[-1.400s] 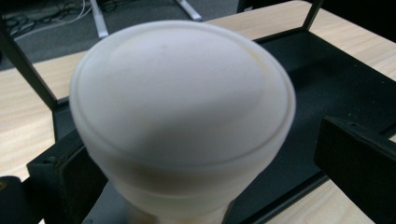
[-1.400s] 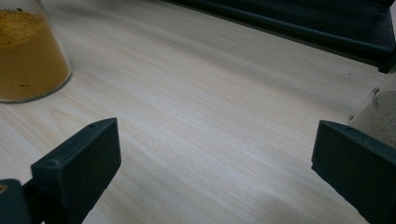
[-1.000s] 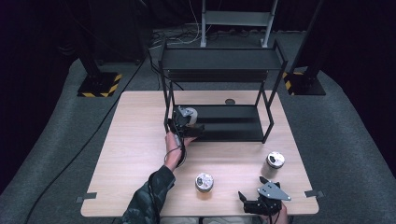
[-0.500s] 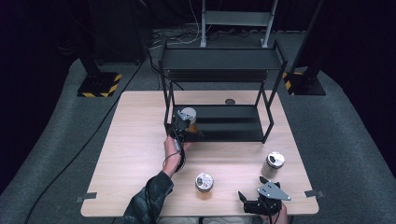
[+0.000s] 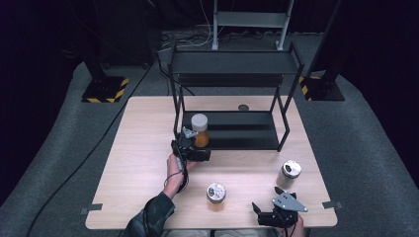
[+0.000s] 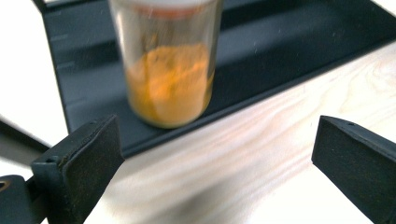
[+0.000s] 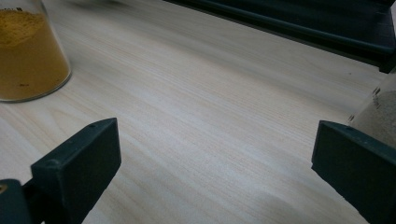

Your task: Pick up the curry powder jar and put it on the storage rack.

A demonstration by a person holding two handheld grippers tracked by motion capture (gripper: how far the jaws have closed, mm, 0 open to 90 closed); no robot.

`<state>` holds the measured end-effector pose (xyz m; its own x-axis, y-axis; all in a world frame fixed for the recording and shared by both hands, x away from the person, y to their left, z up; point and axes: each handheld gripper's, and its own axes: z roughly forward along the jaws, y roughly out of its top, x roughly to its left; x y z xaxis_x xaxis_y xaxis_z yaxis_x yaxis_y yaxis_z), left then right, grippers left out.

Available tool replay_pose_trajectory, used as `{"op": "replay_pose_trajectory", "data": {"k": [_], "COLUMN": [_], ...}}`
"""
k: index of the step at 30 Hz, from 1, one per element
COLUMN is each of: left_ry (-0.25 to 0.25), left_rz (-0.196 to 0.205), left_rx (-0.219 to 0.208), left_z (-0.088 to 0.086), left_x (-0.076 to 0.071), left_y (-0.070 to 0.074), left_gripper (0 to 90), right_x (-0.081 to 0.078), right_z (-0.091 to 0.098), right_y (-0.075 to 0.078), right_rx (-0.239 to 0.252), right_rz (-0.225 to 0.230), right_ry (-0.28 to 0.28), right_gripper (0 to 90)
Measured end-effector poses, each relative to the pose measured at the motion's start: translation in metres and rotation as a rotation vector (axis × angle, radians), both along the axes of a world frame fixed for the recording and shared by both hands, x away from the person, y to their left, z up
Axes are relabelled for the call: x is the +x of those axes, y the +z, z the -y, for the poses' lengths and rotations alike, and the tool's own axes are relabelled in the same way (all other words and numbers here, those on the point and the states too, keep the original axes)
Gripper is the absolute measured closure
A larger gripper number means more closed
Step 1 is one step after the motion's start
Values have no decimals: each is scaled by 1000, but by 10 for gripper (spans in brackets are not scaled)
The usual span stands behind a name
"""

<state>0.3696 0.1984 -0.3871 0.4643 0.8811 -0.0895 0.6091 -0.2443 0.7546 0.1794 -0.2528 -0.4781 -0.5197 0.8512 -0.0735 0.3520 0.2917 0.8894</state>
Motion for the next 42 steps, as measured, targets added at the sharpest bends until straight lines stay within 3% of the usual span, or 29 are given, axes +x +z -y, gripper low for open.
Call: {"op": "replay_pose_trajectory", "data": {"k": [17,20,29,36,42], "left_ry": [37,51,110,145,157], "left_rz": [-64,-59,-81,-58,-16], "left_rx": [9,28,14,33,99], "left_z": [-60,-68,-97,-109,-106], "left_x": [-37,-46,-65,-88,-104], "left_y": [-27,-30,-43,-48,-53], "left_gripper": [16,13,13,11,12], "right_x": [0,0,1,1,1], "right_z": [0,-1,-1,-1,-2], "right_y": [0,1,1,1,1], "right_rx": [-1,-1,-3,-4,-4], "right_rz": [-3,-3,-5,-6,-6], "right_ry": [-2,-2,-4,-5,-8], "right_gripper": [4,4,4,3,3]}}
